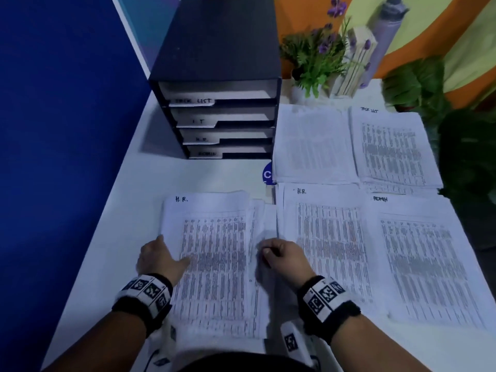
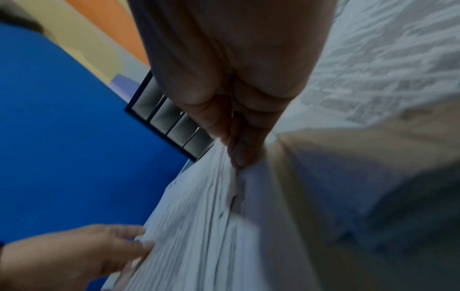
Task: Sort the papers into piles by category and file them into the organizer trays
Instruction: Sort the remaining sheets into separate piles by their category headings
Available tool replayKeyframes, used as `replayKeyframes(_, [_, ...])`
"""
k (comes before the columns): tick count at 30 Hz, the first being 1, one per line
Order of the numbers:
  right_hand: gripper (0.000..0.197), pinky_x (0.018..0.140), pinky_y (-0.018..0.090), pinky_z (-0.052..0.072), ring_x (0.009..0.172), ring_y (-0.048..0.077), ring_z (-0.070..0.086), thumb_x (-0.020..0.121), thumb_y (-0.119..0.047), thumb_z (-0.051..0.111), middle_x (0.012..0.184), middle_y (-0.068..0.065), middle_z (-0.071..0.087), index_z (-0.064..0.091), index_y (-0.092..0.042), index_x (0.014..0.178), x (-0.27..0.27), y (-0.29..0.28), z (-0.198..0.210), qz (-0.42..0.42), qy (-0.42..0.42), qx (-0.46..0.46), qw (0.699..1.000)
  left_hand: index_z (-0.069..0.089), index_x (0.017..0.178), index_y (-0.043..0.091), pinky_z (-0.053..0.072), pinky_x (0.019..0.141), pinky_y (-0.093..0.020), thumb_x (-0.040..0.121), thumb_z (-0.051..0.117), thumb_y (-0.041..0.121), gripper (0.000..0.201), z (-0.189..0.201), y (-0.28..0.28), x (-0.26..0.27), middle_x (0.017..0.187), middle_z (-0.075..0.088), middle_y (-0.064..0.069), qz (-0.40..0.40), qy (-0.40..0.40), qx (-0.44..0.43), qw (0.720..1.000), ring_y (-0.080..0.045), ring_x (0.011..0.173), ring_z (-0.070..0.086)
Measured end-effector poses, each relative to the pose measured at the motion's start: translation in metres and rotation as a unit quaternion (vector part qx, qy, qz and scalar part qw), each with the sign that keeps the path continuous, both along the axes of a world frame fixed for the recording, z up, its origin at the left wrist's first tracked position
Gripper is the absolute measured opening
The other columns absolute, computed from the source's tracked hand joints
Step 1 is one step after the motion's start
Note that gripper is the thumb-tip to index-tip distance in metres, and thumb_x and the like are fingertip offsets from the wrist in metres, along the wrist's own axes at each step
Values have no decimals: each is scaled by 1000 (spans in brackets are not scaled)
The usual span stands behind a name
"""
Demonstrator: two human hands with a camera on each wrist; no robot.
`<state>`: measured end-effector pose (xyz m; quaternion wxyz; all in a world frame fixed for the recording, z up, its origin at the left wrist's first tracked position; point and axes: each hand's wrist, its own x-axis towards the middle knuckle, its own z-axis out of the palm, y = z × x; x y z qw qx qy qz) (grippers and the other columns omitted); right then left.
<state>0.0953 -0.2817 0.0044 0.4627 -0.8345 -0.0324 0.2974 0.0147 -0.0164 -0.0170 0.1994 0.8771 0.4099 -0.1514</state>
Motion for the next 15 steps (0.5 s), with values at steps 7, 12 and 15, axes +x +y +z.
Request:
replayKeyframes(7, [26,61,29,41,75,23,56,90,-32,60,78,6,61,58,-8,79,-17,34,-2,29,-78,-108,991,26,150,17,33,112,-44,66,81,52,107,-10,4,-22,151,31,-10,-73,-53,-1,996,-31,135,36])
replayKeyframes(12, [34,47,15,28,63,18,43,86,-21,63,71,0,44,34,-19,69,-23,42,-7,-17,-106,-104,989,30,148,21,39,108,-46,71,80,42,94,-16,3,-31,141,40,-11,-81,-126,-84,985,-30,128,44])
replayKeyframes(15, [30,45,11,37,55,12,47,85,-6,60,61,-4,49,43,-20,65,-25,34,-4,-102,-87,-55,989,38,145,17,45,102,-44,87,66,31,66,-14,9,-29,138,49,-10,-26,-167,-138,976,-26,118,54])
